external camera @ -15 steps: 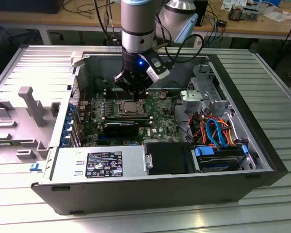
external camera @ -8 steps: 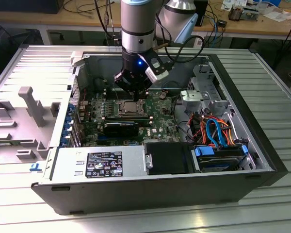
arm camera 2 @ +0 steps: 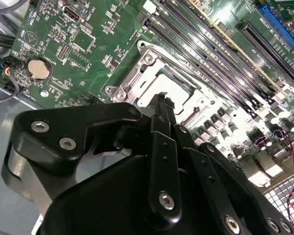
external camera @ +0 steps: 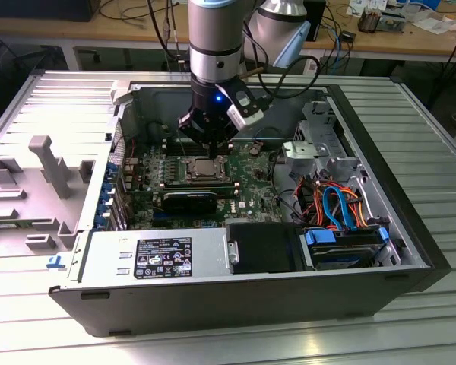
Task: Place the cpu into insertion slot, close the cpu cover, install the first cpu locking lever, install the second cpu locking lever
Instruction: 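Install the first cpu locking lever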
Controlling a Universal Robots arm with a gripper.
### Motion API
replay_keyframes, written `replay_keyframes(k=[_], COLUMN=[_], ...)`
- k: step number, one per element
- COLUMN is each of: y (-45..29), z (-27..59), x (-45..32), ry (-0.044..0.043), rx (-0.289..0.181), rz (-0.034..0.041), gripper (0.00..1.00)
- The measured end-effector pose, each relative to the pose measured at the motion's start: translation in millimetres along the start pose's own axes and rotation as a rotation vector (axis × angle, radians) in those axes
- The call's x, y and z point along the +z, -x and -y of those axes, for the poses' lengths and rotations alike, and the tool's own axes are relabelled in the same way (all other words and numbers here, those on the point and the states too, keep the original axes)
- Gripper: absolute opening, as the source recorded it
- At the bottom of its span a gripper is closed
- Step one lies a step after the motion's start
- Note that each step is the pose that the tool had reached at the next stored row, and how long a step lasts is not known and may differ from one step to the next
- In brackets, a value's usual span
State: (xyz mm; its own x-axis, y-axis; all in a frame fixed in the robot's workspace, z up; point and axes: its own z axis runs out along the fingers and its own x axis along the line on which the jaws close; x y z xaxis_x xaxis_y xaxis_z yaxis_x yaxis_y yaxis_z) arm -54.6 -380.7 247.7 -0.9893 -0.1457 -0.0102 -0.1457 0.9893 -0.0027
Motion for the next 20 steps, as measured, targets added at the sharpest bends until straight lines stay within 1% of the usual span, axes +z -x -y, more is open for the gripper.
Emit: replay_keyframes(k=[2,8,11,15,17,20], y=[-0.8,-12.5,-16.4,-19.8,-21.7,-22.5], z=[-0.1,-1.8,-2.4,-2.9,-3.2,-3.4], x=[-0.7,-1.0,-1.1,-2.1,-4.1,-5.0], ry=[-0.0001,-0.0005,-0.0006,-0.0008,-0.0011,-0.0009], rx=[0.0,0.003,0.004,0.005,0.007,0.009], rz=[0.0001,0.0025,0.003,0.0045,0.0061,0.0067], gripper=[0.11,0.11,0.11,0.11,0.11,0.11])
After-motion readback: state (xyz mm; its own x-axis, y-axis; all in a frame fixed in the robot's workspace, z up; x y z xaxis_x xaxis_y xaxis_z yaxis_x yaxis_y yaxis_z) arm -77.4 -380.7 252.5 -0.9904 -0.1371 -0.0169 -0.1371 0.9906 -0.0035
